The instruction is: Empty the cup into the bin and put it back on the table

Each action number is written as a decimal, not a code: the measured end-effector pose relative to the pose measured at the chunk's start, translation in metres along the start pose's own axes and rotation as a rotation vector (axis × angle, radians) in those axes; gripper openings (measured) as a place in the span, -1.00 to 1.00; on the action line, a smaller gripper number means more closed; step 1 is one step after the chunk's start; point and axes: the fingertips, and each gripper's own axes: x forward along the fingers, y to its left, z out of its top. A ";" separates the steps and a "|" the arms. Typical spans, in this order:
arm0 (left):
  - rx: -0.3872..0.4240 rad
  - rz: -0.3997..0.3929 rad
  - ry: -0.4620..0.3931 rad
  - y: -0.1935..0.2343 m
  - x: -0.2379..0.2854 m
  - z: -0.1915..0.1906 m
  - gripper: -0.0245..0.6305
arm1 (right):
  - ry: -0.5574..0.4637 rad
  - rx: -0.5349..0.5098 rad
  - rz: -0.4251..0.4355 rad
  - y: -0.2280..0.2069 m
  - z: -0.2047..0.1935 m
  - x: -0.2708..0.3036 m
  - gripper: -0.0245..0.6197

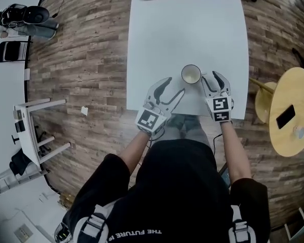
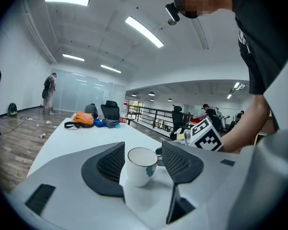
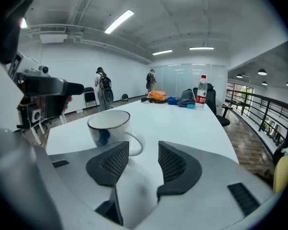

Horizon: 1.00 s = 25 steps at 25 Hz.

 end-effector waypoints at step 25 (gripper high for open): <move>0.054 -0.087 0.097 0.028 0.049 -0.058 0.03 | -0.103 -0.210 0.217 0.007 0.015 0.059 -0.62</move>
